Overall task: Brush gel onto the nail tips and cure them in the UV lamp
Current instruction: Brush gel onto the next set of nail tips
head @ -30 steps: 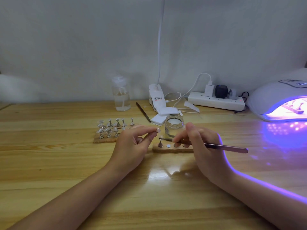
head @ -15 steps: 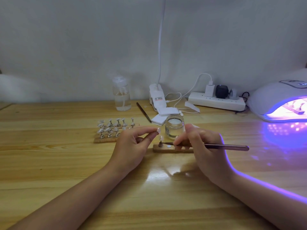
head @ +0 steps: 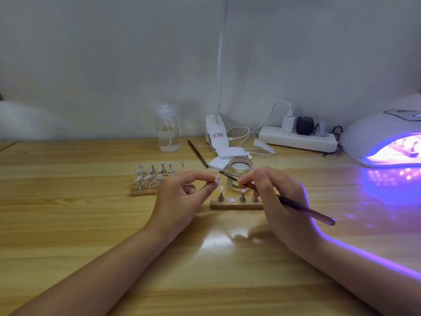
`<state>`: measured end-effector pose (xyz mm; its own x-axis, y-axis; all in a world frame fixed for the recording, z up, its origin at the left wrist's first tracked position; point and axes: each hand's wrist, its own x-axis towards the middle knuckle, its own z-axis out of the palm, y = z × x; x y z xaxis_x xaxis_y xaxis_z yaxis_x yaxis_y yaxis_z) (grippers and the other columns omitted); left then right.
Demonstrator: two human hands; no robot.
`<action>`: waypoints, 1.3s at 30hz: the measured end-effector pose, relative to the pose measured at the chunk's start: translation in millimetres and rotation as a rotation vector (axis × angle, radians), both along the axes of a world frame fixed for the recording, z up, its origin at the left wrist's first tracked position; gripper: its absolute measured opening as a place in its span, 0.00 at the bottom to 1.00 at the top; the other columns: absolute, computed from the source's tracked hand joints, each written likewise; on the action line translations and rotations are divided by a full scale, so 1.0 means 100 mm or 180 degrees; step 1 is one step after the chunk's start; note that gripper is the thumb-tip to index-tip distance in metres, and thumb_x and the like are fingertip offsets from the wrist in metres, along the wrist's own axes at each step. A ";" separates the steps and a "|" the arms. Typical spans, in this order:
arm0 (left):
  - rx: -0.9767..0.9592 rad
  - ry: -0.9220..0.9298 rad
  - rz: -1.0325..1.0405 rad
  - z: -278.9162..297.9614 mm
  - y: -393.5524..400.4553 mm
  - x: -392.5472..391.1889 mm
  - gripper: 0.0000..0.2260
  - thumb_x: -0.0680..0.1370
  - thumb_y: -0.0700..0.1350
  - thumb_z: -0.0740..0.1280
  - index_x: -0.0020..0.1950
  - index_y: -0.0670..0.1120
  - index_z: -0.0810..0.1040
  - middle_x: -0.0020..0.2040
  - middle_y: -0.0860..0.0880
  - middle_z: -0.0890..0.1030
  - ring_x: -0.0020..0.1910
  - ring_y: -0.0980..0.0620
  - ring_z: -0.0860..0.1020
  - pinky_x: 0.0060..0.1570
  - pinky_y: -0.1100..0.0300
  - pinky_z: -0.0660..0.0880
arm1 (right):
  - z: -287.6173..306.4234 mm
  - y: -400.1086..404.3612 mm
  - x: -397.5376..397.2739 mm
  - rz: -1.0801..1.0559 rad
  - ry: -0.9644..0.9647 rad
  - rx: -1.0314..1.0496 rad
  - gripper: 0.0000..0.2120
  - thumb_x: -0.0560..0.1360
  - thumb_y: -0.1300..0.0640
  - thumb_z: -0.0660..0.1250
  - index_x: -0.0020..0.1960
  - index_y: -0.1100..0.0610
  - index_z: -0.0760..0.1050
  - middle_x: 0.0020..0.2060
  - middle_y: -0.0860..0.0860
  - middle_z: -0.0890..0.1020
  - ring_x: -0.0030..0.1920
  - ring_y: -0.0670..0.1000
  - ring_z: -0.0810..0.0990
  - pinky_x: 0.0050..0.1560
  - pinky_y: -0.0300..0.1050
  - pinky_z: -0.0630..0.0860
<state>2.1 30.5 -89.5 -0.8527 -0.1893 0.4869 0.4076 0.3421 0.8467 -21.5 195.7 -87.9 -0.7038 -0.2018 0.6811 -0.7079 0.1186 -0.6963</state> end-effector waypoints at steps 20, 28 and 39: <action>-0.0240 0.0027 0.0041 -0.02 -0.02 -0.01 0.09 0.69 0.37 0.72 0.39 0.52 0.82 0.40 0.55 0.80 0.21 0.59 0.61 0.24 0.73 0.60 | 0.01 0.00 0.02 0.0106 -0.0102 0.0009 0.16 0.74 0.48 0.56 0.38 0.52 0.79 0.34 0.45 0.82 0.35 0.39 0.77 0.38 0.28 0.70; -0.0043 -0.0083 0.0051 0.00 -0.01 0.01 0.09 0.70 0.37 0.72 0.37 0.52 0.81 0.38 0.64 0.80 0.19 0.59 0.61 0.23 0.73 0.59 | 0.00 0.00 0.02 0.0296 -0.0378 -0.0465 0.19 0.73 0.45 0.56 0.30 0.50 0.78 0.25 0.49 0.79 0.28 0.42 0.77 0.35 0.30 0.69; -0.0070 -0.0125 0.0099 0.02 0.00 0.04 0.07 0.70 0.40 0.72 0.39 0.53 0.82 0.40 0.60 0.83 0.33 0.53 0.75 0.32 0.67 0.71 | 0.01 0.03 -0.02 0.0270 -0.0820 -0.0733 0.23 0.75 0.45 0.51 0.38 0.56 0.79 0.23 0.58 0.78 0.19 0.46 0.72 0.24 0.35 0.70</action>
<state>6.3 30.4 -87.4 -0.8651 -0.2054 0.4576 0.3632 0.3728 0.8539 -23.5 198.8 -86.4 -0.8457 -0.1287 0.5179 -0.5062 -0.1139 -0.8549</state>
